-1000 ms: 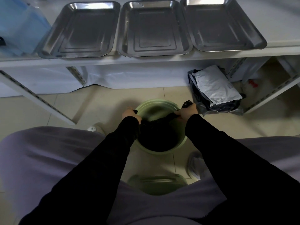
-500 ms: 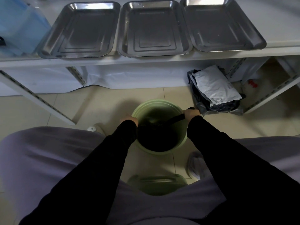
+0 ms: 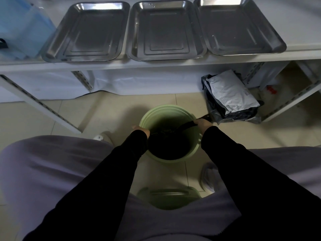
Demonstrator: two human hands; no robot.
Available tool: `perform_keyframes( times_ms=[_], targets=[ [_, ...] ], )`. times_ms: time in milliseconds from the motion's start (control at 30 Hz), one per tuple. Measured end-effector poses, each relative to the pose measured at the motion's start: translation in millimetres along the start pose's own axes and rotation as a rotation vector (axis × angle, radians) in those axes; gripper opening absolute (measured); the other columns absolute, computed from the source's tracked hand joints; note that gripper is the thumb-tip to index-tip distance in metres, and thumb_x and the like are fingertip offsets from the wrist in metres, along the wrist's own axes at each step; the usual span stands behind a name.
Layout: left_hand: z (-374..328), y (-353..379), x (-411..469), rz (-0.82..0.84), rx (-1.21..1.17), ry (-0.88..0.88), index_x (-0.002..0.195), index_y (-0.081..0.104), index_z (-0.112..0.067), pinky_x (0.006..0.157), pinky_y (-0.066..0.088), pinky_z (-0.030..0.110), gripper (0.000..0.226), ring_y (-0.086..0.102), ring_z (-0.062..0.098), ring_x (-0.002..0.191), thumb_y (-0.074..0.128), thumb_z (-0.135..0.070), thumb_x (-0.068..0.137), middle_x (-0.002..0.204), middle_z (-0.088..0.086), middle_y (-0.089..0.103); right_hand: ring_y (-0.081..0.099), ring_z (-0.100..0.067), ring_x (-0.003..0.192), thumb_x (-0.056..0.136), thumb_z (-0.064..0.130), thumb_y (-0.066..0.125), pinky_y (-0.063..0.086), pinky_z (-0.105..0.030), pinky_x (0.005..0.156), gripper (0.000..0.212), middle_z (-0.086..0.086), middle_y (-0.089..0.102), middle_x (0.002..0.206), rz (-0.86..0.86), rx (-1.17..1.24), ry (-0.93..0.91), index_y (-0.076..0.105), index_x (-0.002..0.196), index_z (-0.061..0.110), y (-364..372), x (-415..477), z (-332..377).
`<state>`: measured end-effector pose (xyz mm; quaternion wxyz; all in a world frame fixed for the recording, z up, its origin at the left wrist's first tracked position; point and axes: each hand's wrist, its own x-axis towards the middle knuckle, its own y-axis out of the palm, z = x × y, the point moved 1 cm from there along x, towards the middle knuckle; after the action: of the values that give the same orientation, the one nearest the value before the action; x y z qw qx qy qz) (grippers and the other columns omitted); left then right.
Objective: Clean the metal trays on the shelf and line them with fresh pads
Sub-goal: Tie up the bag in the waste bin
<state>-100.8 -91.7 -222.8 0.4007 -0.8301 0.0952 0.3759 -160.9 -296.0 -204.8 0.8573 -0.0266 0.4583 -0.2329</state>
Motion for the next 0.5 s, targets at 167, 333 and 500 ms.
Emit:
perform_keyframes(
  times_ms=[167,333,500],
  targets=[
    [2.1,-5.2,1.9,-0.056,-0.05,0.039,0.142,0.027,0.006,0.044,0.037,0.025,0.059,0.062,0.03,0.096,0.054,-0.013,0.093,0.13,0.023,0.052,0.048,-0.021,0.069,0.099,0.02,0.044,0.043,-0.036,0.086,0.029,-0.005,0.047,0.071,0.054,0.056,-0.014,0.051,0.074,0.007,9.5,11.1,2.6],
    [0.7,-7.4,-0.4,-0.072,-0.126,0.01,0.148,0.009,0.0,0.063,0.046,0.031,0.07,0.052,0.034,0.118,0.052,-0.009,0.094,0.136,0.022,0.044,0.047,-0.024,0.103,0.099,0.02,0.044,0.038,-0.033,0.093,0.02,-0.01,0.052,0.096,0.075,-0.059,-0.034,0.057,0.106,0.007,14.6,7.3,6.9],
    [-6.8,-13.0,-2.7,-0.071,-0.199,0.038,0.151,-0.007,-0.014,0.099,0.043,0.037,0.085,0.046,0.034,0.126,0.054,-0.007,0.091,0.148,0.019,0.03,0.047,-0.024,0.121,0.099,0.022,0.045,0.036,-0.033,0.096,0.049,-0.017,0.045,0.142,0.032,-0.178,-0.055,0.039,0.14,-0.004,13.0,2.9,21.1]
  ],
)
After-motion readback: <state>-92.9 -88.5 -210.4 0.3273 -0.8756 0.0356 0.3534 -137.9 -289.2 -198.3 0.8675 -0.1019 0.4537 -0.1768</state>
